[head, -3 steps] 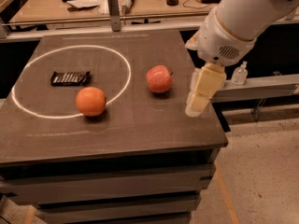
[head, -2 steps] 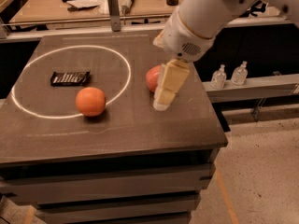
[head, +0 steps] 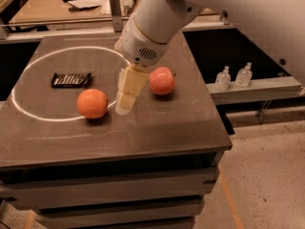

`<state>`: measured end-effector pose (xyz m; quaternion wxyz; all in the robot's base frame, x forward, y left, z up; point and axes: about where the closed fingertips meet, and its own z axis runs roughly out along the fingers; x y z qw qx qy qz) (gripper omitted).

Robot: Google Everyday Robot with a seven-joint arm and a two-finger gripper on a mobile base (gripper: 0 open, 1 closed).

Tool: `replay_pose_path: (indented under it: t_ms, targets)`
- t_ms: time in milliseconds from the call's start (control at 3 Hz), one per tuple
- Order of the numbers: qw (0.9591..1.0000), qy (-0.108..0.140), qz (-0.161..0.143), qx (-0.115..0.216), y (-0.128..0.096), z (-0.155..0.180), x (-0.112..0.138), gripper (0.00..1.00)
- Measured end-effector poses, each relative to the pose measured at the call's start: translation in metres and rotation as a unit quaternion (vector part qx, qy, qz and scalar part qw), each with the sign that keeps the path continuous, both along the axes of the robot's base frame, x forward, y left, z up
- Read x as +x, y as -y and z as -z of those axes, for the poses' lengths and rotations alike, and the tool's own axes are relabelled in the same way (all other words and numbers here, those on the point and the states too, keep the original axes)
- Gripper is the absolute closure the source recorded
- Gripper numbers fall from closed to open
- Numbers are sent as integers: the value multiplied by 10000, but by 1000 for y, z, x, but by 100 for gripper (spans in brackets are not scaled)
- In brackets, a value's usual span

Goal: Pick orange

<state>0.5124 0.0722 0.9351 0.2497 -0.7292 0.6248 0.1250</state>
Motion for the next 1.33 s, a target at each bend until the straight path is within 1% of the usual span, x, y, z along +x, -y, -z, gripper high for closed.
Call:
replay_pose_path:
  t_ms: [333, 667, 1000, 1333]
  targets:
    - [9995, -123, -257, -122, -39, 26, -11, 0]
    - [9990, -177, -310, -264, -53, 42, -13, 0]
    - [9983, -255, -260, -445, -65, 62, -12, 0]
    - [9976, -295, -203, -588, -68, 74, -12, 0]
